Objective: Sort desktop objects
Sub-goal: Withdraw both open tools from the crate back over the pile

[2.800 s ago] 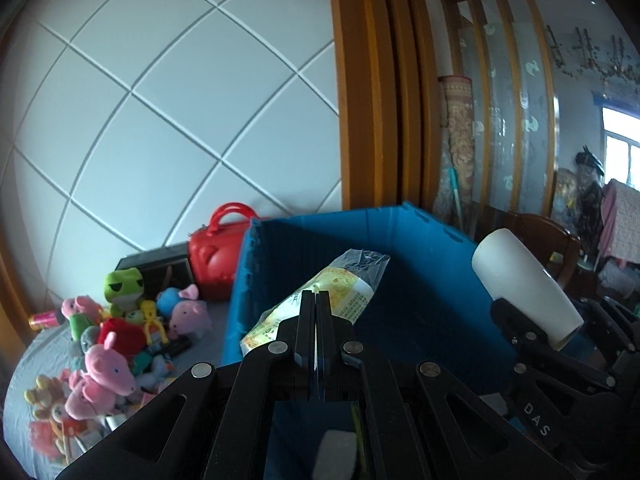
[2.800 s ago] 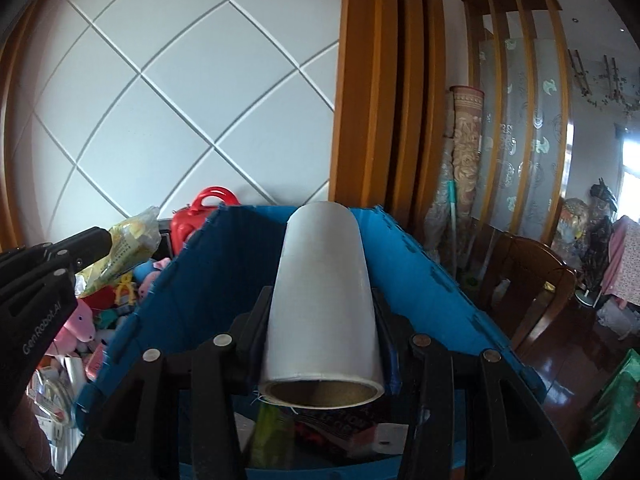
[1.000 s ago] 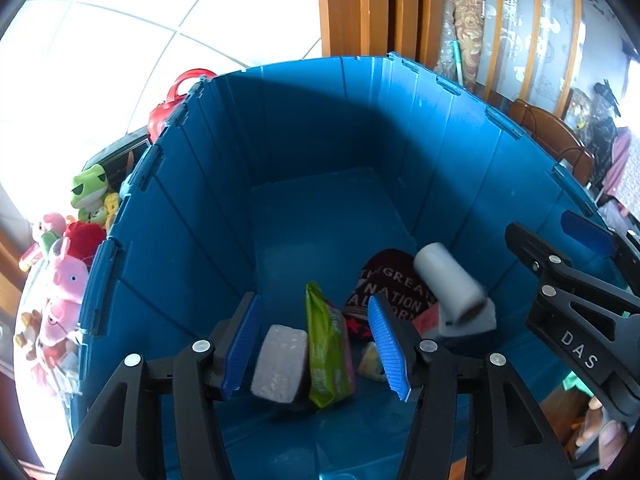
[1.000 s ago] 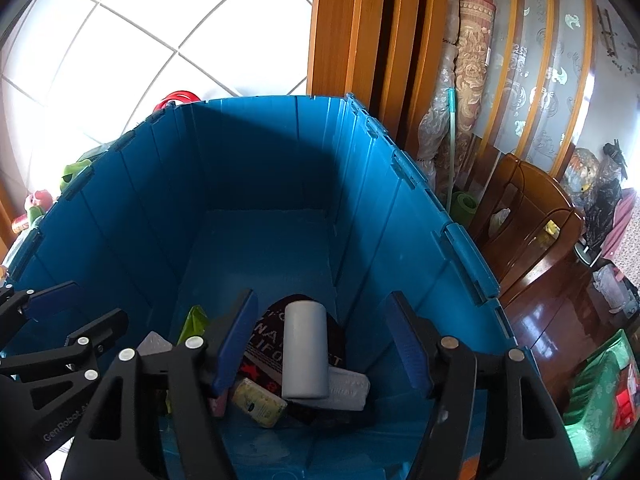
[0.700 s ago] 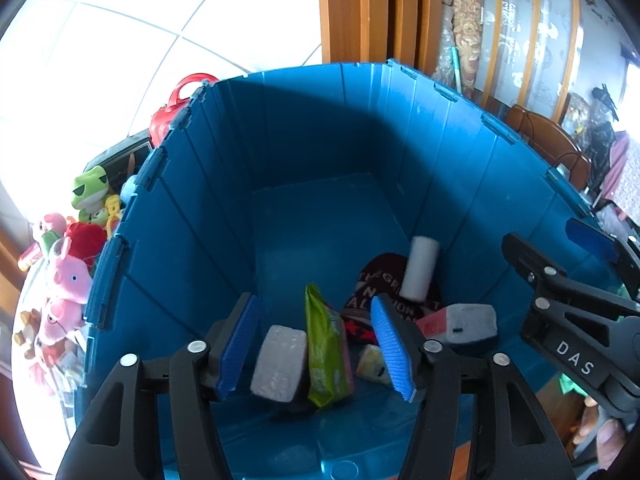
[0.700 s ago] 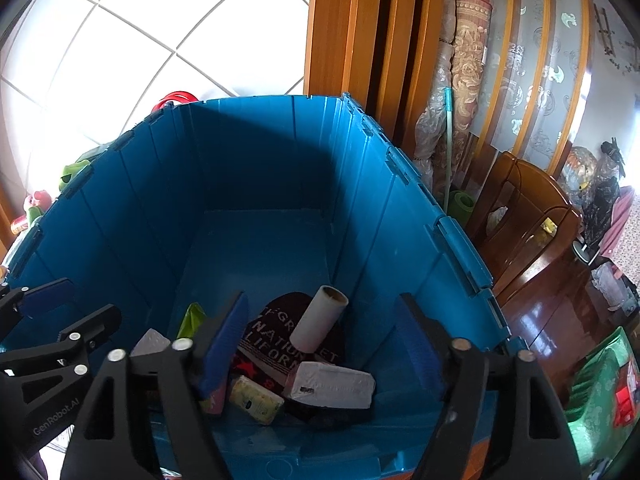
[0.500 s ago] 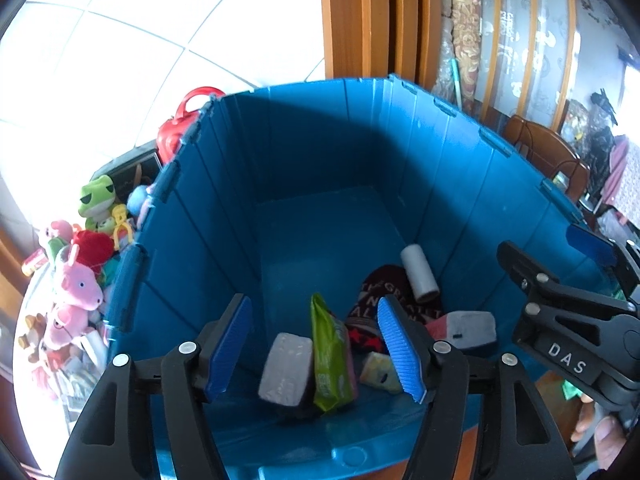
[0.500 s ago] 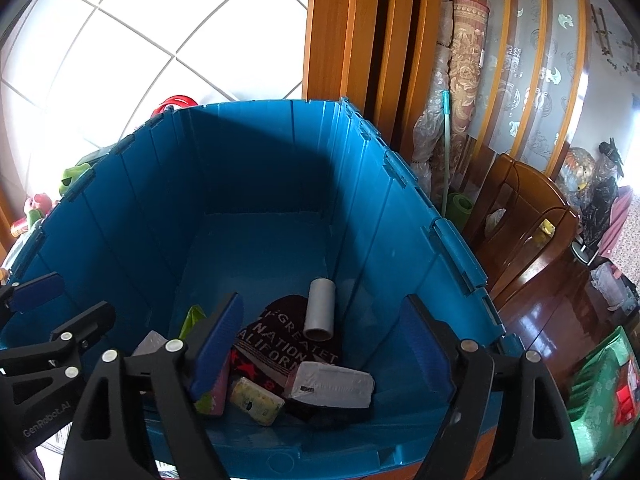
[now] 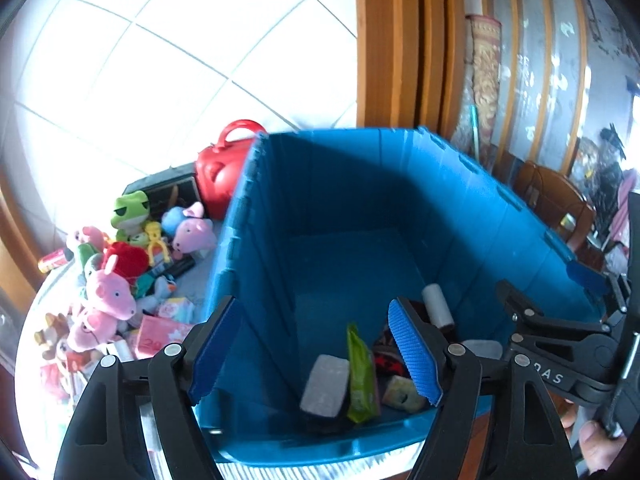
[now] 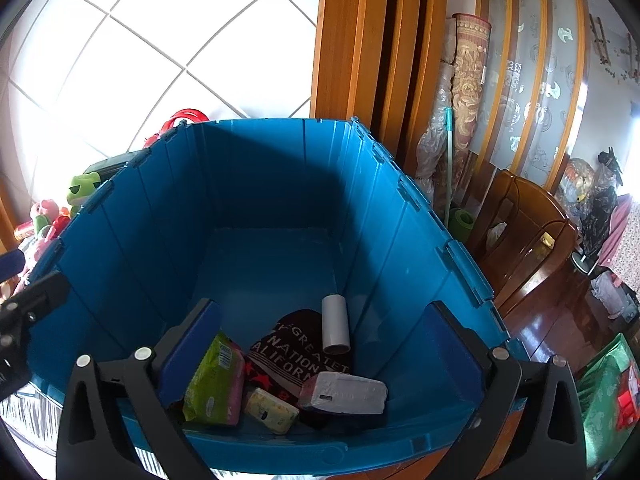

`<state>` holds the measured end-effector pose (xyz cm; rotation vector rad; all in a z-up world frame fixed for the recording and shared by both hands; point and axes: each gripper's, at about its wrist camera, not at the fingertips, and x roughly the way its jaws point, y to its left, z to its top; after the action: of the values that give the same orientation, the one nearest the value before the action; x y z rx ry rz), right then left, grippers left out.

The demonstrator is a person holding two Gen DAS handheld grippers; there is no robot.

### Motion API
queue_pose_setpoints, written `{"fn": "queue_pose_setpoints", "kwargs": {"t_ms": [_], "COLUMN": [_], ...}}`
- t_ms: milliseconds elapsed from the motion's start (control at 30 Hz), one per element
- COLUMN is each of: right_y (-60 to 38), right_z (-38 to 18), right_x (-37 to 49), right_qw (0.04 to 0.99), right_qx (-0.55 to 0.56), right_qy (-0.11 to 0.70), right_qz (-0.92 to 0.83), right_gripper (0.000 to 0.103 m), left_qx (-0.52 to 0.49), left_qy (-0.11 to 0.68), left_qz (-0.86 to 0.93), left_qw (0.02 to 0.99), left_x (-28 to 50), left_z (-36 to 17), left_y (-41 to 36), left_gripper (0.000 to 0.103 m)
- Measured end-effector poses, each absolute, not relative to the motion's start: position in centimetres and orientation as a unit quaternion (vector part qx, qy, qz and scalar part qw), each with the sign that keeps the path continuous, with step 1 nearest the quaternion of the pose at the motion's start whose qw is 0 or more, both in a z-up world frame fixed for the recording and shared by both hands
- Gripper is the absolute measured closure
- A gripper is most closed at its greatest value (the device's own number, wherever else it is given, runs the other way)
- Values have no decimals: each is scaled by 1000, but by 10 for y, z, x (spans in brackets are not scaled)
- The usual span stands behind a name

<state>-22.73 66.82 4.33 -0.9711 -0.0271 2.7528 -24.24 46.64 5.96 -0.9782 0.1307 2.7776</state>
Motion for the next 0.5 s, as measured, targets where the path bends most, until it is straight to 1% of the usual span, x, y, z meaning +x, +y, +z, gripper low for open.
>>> {"fn": "queue_pose_setpoints", "kwargs": {"t_ms": [200, 300, 500], "right_y": [640, 624, 575], "right_z": [52, 58, 72], "right_x": [-225, -224, -221], "right_qw": [102, 98, 81], "right_qx": [-317, -308, -283], "right_qy": [-20, -25, -33], "right_qz": [943, 946, 955], "right_gripper": [0, 0, 0], "left_qx": [-301, -285, -277], "left_qy": [30, 27, 16], "left_qz": [949, 954, 959], "left_qw": [89, 83, 56], "left_x": [-228, -220, -209], "left_z": [77, 83, 85], "left_y": [431, 410, 351], "left_gripper": [25, 23, 23]}}
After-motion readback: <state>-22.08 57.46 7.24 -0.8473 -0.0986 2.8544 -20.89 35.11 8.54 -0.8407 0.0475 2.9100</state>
